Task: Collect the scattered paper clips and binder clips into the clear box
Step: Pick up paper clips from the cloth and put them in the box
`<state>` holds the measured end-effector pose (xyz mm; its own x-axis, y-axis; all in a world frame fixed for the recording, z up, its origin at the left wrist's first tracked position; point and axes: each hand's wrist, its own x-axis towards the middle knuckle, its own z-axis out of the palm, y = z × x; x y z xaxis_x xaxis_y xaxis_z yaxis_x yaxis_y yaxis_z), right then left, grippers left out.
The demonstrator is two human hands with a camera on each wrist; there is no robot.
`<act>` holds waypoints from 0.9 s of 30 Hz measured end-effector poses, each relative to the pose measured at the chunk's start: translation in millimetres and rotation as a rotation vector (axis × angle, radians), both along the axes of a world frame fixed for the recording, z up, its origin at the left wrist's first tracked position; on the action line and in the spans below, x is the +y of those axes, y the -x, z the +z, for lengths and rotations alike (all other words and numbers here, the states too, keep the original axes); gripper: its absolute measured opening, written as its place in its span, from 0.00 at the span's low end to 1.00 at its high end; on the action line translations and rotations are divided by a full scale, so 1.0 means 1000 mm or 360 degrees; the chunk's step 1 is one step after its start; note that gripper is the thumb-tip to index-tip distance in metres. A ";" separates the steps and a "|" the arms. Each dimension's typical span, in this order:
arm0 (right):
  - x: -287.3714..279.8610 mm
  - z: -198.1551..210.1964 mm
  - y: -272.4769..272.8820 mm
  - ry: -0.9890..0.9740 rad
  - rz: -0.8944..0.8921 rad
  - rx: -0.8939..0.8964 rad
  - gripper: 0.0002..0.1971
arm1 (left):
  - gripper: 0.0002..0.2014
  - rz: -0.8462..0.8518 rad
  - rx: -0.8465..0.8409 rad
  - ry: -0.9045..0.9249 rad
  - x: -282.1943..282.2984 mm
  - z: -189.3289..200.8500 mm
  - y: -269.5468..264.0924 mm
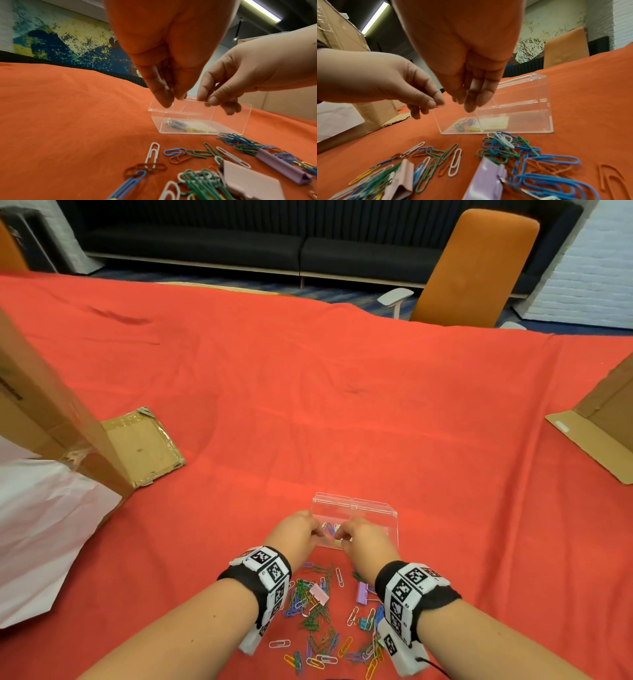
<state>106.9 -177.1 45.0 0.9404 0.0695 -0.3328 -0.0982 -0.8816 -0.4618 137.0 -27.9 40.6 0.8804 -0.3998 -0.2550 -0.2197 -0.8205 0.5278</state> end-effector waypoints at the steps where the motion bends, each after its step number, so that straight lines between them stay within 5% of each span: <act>1: -0.001 0.000 0.002 -0.0012 0.0014 -0.0011 0.14 | 0.12 -0.0007 -0.0007 0.0001 0.001 0.000 0.002; 7: -0.017 0.002 0.022 -0.0174 -0.0034 -0.0250 0.10 | 0.08 0.0079 -0.0158 0.0069 0.015 -0.003 0.020; 15: -0.038 -0.039 0.055 0.0352 0.0301 0.0037 0.25 | 0.18 0.0046 0.0168 -0.0145 0.051 -0.040 0.047; 23: -0.037 -0.030 0.057 0.0175 0.0044 0.0139 0.14 | 0.06 0.0167 0.0246 -0.0075 0.052 -0.046 0.054; 27: -0.035 -0.013 0.055 0.0000 -0.0072 0.0079 0.10 | 0.17 0.0182 0.0230 0.0063 0.052 -0.035 0.049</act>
